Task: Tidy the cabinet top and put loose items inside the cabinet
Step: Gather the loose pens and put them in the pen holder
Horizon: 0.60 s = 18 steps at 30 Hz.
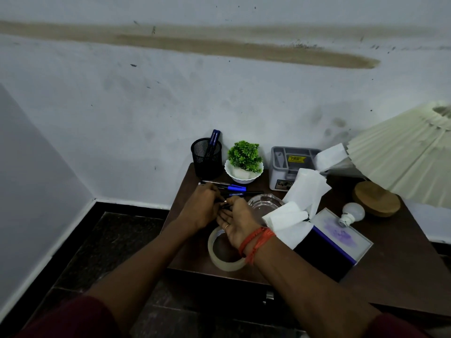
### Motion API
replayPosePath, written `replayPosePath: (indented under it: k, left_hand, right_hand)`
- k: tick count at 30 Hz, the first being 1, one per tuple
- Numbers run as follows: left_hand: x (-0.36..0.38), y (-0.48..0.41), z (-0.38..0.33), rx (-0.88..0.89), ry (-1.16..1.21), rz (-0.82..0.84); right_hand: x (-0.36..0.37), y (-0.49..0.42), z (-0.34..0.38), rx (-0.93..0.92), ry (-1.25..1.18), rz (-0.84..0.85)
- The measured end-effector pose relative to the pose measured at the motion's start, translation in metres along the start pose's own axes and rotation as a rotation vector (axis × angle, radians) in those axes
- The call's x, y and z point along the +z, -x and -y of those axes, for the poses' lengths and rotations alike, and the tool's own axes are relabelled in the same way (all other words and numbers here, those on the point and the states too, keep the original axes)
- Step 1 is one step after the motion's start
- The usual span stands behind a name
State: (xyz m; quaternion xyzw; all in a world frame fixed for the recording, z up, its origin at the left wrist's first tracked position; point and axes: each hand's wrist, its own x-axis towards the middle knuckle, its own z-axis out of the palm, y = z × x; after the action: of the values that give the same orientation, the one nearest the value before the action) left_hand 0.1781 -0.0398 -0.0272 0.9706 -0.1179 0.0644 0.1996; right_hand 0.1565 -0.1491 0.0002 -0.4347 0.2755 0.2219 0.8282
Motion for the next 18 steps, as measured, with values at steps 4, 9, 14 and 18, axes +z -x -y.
replayPosePath:
  k: [4,9,14,18]
  left_hand:
    - [-0.003,0.007,0.003,-0.040,0.008,-0.031]
    - [-0.011,0.013,0.002,-0.131,0.144,0.007]
    - [-0.016,0.016,0.001,-0.210,0.275,-0.009]
    - [-0.019,0.018,0.002,-0.254,0.364,-0.035]
  right_hand:
    - [0.000,0.003,0.000,0.021,0.051,0.011]
    - [0.002,0.003,0.001,0.033,0.106,-0.015]
    - [0.002,0.004,0.001,0.010,0.135,-0.017]
    - [0.002,0.005,0.003,-0.007,0.151,-0.012]
